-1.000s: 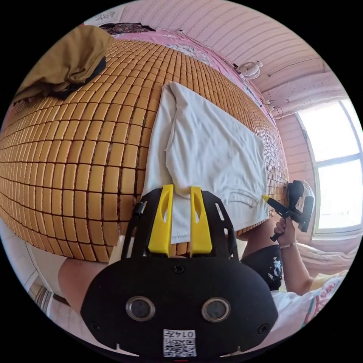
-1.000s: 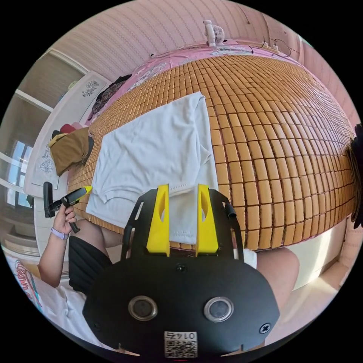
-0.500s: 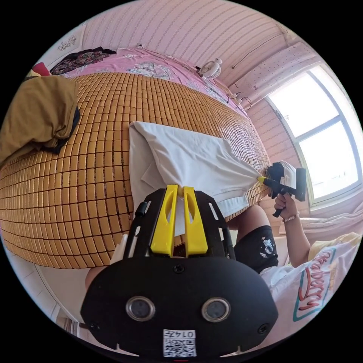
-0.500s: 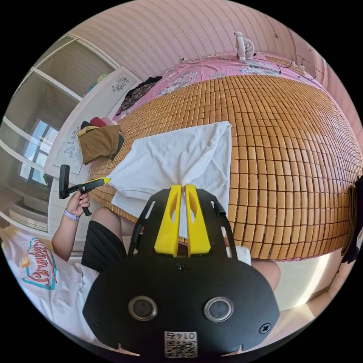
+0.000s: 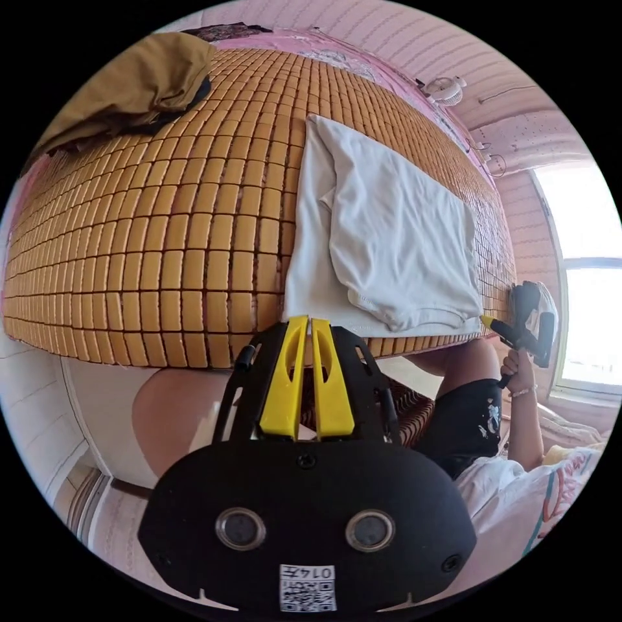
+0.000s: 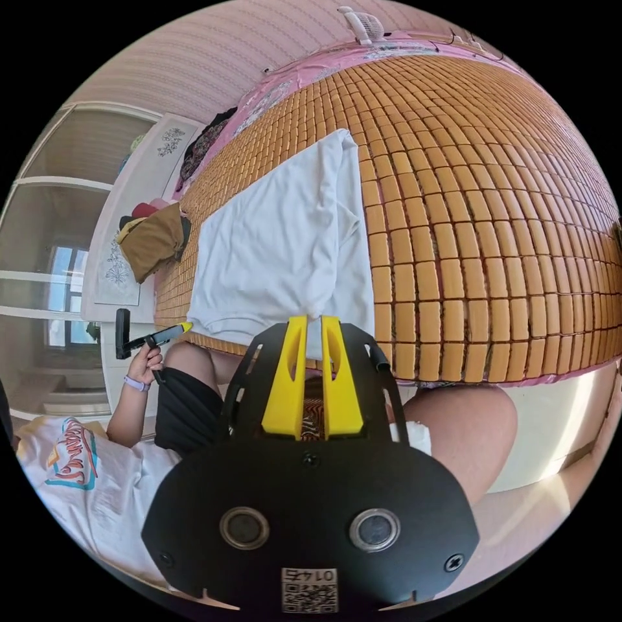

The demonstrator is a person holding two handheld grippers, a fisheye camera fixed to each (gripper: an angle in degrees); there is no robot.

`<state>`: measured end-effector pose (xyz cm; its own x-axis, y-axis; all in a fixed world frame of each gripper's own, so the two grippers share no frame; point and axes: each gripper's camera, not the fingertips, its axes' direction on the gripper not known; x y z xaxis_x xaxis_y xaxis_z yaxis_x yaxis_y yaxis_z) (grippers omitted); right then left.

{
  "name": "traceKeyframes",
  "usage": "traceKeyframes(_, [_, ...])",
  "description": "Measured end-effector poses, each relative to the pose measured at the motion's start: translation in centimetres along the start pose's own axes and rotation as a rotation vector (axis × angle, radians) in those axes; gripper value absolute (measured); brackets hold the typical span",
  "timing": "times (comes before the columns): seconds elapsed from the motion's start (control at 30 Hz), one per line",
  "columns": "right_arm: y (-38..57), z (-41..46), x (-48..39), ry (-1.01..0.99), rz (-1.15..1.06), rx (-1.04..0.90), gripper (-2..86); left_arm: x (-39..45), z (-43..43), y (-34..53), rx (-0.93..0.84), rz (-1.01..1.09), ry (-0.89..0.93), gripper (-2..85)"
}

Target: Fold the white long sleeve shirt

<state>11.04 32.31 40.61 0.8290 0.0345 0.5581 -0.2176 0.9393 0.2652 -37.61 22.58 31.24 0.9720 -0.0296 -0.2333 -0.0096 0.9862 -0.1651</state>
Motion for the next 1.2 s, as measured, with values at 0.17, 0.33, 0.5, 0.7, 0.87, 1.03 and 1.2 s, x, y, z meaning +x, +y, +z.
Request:
traceKeyframes(0.17, [-0.6, 0.3, -1.6, 0.128, -0.071, -0.002, 4.7, 4.0, -1.6, 1.3, 0.175, 0.17, 0.003, -0.9])
traceKeyframes(0.33, [-4.3, 1.7, -9.9, 0.258, -0.411, 0.091, 1.1, 12.4, 2.4, 1.6, 0.198, 0.455, 0.102, -1.0])
traceKeyframes(0.5, [-11.3, 8.1, -18.7, 0.27, -0.701, -0.039, -0.7, 17.4, 8.5, 3.0, 0.13, 0.588, 0.091, -1.0])
traceKeyframes(0.7, [-17.0, 17.4, -23.3, 0.53, -0.78, -0.212, -1.0, 18.4, 12.2, 6.0, 0.119, 0.73, 0.007, -1.0])
traceKeyframes(0.87, [-19.9, 18.3, -25.3, 0.52, -0.808, -0.341, -1.0, 17.7, 13.3, 7.5, 0.14, 0.727, 0.043, -1.0])
traceKeyframes(1.03, [-24.3, 19.8, -26.7, 0.51, -0.813, -0.443, -1.0, 17.2, 14.3, 8.8, 0.164, 0.746, 0.06, -1.0])
traceKeyframes(1.2, [-27.3, 20.0, -28.8, 0.631, -0.882, -0.592, -1.0, 16.6, 15.1, 9.7, 0.168, 0.735, 0.088, -1.0])
